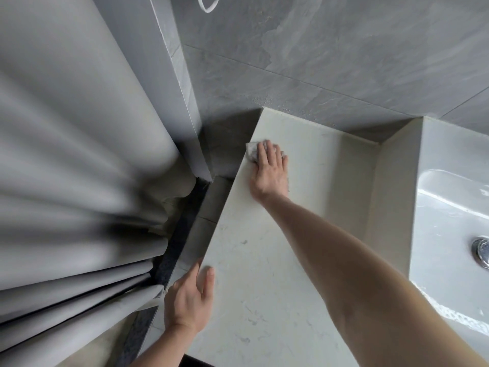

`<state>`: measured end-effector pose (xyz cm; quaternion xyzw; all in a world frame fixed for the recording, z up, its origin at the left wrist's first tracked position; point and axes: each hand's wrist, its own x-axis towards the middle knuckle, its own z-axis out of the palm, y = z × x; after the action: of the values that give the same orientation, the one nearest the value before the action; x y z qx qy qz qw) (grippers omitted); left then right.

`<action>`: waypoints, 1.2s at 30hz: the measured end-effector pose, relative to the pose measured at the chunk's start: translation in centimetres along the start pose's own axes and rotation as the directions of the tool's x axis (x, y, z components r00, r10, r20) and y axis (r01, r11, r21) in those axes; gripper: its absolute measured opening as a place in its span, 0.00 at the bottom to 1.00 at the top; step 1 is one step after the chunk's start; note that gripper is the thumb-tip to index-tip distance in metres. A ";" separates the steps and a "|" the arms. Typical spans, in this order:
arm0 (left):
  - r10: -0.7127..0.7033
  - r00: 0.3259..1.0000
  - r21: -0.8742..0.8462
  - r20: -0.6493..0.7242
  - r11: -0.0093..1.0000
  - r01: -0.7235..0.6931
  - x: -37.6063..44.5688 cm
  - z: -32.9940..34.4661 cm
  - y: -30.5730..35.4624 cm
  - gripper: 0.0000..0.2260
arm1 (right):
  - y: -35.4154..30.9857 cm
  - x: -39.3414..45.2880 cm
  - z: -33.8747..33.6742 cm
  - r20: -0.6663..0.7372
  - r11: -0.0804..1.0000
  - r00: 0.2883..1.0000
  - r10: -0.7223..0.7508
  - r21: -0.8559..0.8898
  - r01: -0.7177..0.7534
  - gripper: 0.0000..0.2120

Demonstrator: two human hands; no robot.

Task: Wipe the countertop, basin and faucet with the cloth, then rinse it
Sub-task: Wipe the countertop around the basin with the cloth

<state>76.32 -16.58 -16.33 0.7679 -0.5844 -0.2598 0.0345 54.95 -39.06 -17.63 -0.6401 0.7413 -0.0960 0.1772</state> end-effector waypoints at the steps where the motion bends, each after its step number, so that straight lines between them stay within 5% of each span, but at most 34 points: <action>1: 0.002 1.000 0.000 0.000 1.000 -0.002 -0.1 -0.1 0.1 0.31 | 0.0 -0.1 -0.2 0.012 0.999 0.999 -0.034 0.013 0.034 0.31; 5: 0.004 1.000 0.002 0.007 1.000 -0.004 -0.1 -0.3 0.2 0.30 | 4.2 0.1 -2.1 -0.015 0.990 0.998 -0.061 0.126 0.062 0.33; 8: 0.013 1.000 0.008 0.016 1.000 -0.013 -0.1 -0.3 0.1 0.28 | 10.8 0.3 -4.1 -0.135 0.968 0.974 0.182 0.196 -0.153 0.35; 12: 0.004 1.000 0.003 0.028 1.000 -0.004 0.0 -0.3 -0.1 0.25 | 17.6 0.6 -7.6 -0.227 0.883 0.853 0.469 0.156 -0.444 0.29; 18: -0.004 1.000 -0.019 0.030 1.000 0.004 0.0 -0.1 0.0 0.29 | 15.7 3.3 -6.4 -0.194 0.842 0.820 0.538 0.073 -0.535 0.38; 21: -0.001 1.000 -0.029 0.021 1.000 0.002 0.1 0.1 -0.1 0.35 | 11.8 5.0 -4.9 -0.200 0.873 0.850 0.487 0.065 -0.484 0.37; 30: -0.023 0.999 -0.050 0.031 0.998 0.025 0.3 0.2 -0.1 0.33 | -2.2 8.1 -0.2 -0.083 0.992 0.989 0.123 -0.009 -0.124 0.30; 36: -0.018 0.999 -0.039 0.034 0.999 0.019 0.2 0.2 -0.2 0.32 | -0.2 8.3 -0.6 -0.034 0.998 0.997 -0.069 -0.003 0.069 0.27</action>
<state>76.43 -16.66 -16.66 0.7679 -0.5726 -0.2846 0.0372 53.96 -47.26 -18.18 -0.6638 0.7217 -0.1123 0.1607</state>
